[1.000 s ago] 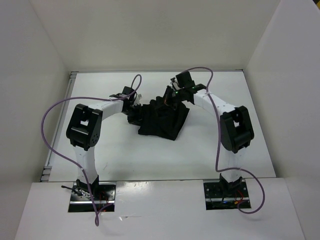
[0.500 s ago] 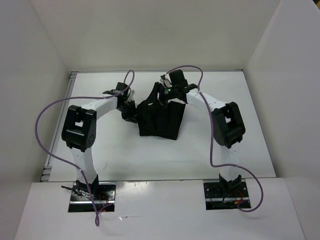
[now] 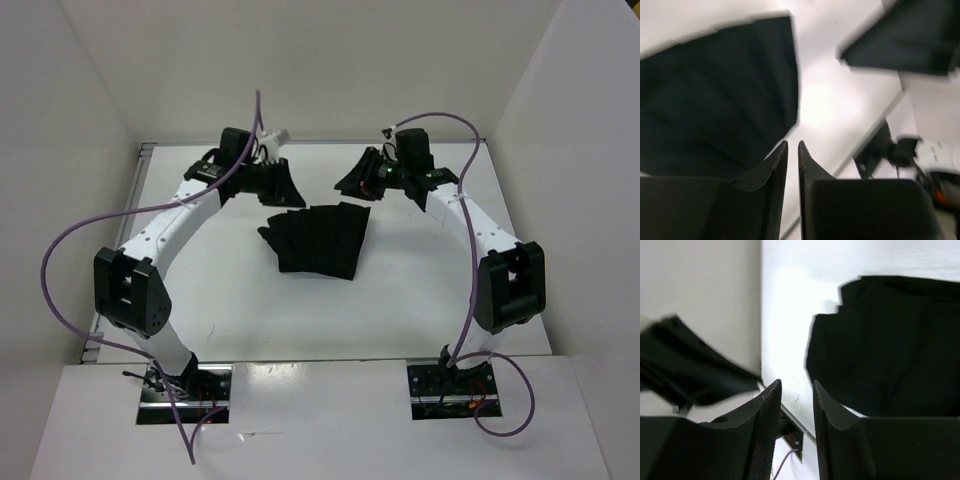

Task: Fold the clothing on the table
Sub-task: Fold the skirt

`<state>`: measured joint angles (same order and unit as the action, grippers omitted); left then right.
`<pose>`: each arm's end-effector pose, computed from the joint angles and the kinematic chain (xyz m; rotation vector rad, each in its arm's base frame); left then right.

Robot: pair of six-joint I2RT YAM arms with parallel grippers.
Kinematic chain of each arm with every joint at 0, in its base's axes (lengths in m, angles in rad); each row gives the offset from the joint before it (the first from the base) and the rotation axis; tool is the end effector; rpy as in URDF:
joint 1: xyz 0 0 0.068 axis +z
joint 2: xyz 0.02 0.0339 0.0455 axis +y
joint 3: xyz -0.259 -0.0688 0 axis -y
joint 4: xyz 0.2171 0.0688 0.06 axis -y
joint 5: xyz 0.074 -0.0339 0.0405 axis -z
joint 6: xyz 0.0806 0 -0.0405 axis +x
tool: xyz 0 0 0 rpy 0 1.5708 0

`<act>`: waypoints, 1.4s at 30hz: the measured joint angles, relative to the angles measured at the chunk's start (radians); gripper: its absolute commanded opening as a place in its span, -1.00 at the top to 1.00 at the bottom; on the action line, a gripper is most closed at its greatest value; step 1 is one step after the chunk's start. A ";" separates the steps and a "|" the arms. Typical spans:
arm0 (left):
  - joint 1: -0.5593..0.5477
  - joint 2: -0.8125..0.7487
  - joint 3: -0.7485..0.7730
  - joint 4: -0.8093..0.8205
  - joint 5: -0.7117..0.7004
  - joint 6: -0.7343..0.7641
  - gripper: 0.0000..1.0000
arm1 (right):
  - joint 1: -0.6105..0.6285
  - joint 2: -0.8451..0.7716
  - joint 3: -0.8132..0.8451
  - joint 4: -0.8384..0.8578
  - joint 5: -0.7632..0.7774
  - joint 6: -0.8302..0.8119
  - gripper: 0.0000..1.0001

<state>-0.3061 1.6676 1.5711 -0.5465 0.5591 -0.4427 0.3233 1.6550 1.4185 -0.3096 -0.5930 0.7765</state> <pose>0.3502 -0.1555 0.3248 0.1704 2.2874 -1.0220 0.3529 0.1657 0.3059 0.1288 2.2796 1.2475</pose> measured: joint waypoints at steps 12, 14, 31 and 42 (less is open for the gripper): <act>-0.035 0.216 -0.355 0.031 0.074 0.023 0.62 | -0.032 -0.003 -0.126 -0.047 0.030 -0.016 0.27; -0.035 0.261 -0.357 0.048 0.061 0.024 0.62 | -0.032 -0.003 -0.137 -0.047 0.030 -0.016 0.27; -0.017 0.011 -0.269 0.050 0.039 -0.004 -0.26 | -0.050 -0.184 -0.220 -0.079 0.058 -0.079 -0.39; 0.011 -0.475 -0.732 0.195 -0.087 -0.159 -0.34 | -0.178 -0.409 -0.456 -0.173 0.183 -0.116 -0.39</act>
<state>-0.2955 1.1923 0.8394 -0.3515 0.4717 -0.6014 0.1452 1.2457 0.9623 -0.4828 -0.4099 0.6605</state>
